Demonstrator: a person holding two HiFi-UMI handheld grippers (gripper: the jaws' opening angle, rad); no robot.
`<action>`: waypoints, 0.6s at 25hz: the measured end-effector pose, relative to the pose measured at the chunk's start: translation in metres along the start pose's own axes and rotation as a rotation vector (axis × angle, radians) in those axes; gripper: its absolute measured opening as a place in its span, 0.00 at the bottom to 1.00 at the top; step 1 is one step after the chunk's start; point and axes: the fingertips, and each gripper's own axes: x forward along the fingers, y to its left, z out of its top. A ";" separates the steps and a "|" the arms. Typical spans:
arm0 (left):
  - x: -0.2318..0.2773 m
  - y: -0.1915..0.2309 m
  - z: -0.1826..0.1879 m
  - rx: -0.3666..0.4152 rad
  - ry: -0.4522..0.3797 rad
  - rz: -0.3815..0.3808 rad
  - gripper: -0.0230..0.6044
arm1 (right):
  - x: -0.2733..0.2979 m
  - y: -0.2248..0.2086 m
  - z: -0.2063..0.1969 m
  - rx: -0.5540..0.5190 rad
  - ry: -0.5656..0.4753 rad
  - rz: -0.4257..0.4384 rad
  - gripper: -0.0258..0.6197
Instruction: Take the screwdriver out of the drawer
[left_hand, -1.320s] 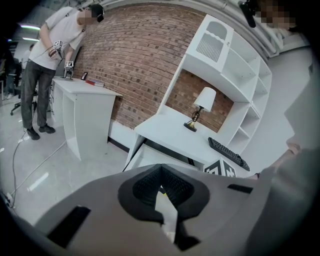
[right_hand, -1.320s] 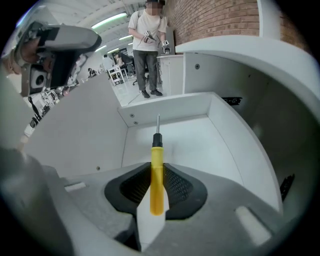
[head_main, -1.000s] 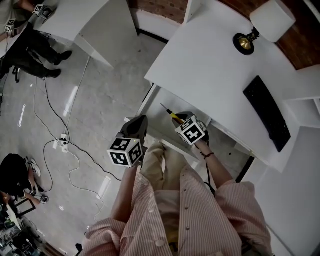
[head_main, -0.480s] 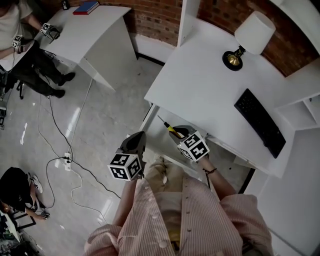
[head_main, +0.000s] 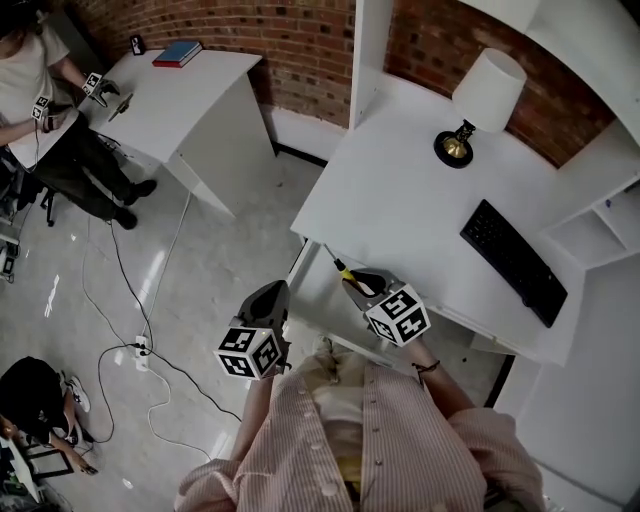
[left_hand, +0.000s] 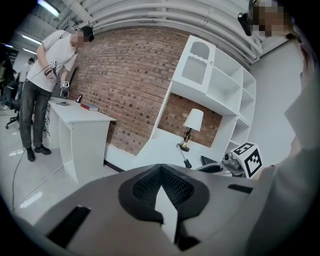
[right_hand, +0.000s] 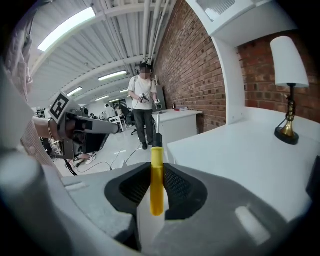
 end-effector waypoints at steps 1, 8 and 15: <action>-0.001 -0.001 0.004 0.003 -0.009 -0.002 0.03 | -0.003 0.000 0.005 0.004 -0.018 -0.005 0.16; -0.004 -0.008 0.029 0.039 -0.069 -0.014 0.03 | -0.026 -0.010 0.038 0.038 -0.146 -0.051 0.16; -0.013 -0.014 0.056 0.066 -0.132 -0.005 0.03 | -0.053 -0.018 0.071 0.069 -0.284 -0.101 0.16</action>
